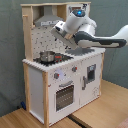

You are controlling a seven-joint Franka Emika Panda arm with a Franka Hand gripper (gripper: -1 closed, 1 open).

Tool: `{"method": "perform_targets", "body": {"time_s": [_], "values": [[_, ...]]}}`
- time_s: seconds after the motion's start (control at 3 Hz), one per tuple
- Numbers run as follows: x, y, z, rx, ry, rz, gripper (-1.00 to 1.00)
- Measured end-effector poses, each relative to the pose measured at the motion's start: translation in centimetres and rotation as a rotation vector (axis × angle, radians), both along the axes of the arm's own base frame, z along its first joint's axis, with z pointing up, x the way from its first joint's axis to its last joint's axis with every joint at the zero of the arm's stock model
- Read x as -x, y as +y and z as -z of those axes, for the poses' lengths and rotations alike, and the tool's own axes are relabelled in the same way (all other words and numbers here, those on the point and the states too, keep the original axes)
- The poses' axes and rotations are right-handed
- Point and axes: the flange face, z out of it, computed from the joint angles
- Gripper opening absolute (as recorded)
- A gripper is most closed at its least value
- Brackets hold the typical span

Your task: Play with the kitchen

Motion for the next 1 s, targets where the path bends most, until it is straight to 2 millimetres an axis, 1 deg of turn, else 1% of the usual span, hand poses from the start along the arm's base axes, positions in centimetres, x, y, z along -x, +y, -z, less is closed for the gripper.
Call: {"method": "perform_targets", "body": {"time_s": [0.33, 0.67, 1.0], "values": [[-1.1, 0.0, 0.8, 0.018, 0.061, -0.021, 1.0], [-2.8, -0.4, 2.0, 0.04, 0.114, -0.035, 1.0], [-5.0, -1.3, 3.5, 0.072, 0.172, -0.048, 1.0]]}}
